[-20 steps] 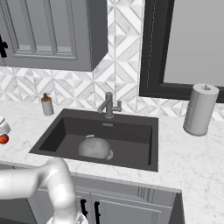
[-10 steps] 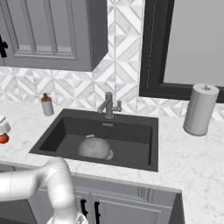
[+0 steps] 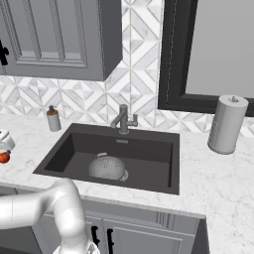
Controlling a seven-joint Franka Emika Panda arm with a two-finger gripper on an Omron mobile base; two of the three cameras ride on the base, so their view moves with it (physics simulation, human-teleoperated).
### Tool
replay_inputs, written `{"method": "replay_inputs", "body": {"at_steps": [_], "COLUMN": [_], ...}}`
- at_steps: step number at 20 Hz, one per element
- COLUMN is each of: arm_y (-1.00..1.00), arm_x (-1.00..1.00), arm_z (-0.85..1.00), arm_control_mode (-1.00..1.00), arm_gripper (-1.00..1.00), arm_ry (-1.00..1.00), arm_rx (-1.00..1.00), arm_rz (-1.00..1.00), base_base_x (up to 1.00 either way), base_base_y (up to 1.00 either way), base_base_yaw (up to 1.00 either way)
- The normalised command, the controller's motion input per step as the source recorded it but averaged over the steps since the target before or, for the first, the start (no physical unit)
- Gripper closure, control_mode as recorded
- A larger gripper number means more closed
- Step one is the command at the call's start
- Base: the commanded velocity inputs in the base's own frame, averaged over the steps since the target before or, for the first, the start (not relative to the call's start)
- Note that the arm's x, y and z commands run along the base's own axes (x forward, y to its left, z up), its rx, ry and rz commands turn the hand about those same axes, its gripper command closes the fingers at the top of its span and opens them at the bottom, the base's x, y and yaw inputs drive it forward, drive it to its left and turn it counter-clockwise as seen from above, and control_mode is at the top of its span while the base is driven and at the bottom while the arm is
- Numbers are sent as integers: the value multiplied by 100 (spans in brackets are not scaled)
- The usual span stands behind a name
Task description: Put the colander in the sink, put the apple in the colander, and turn on the sink faucet and pour water over the colander.
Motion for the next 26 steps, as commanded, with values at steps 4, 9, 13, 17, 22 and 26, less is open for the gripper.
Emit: {"method": "replay_inputs", "body": {"at_steps": [4,9,13,17,22,26], "arm_y": [-21,-3,0,-3,-3,0], "arm_x": [-18,-20,-1,1,2,0], "arm_z": [0,-4,-12,-9,-7,-9], "arm_control_mode": [-100,-100,-100,-100,-100,-100], "arm_gripper": [-100,-100,-100,-100,-100,-100], "arm_ry": [0,0,0,0,0,0], "arm_rx": [0,0,0,0,0,0], "arm_rz": [0,0,0,0,0,0], "base_base_x": [0,0,0,0,0,0], "base_base_y": [0,0,0,0,0,0], "base_base_yaw": [0,0,0,0,0,0]}}
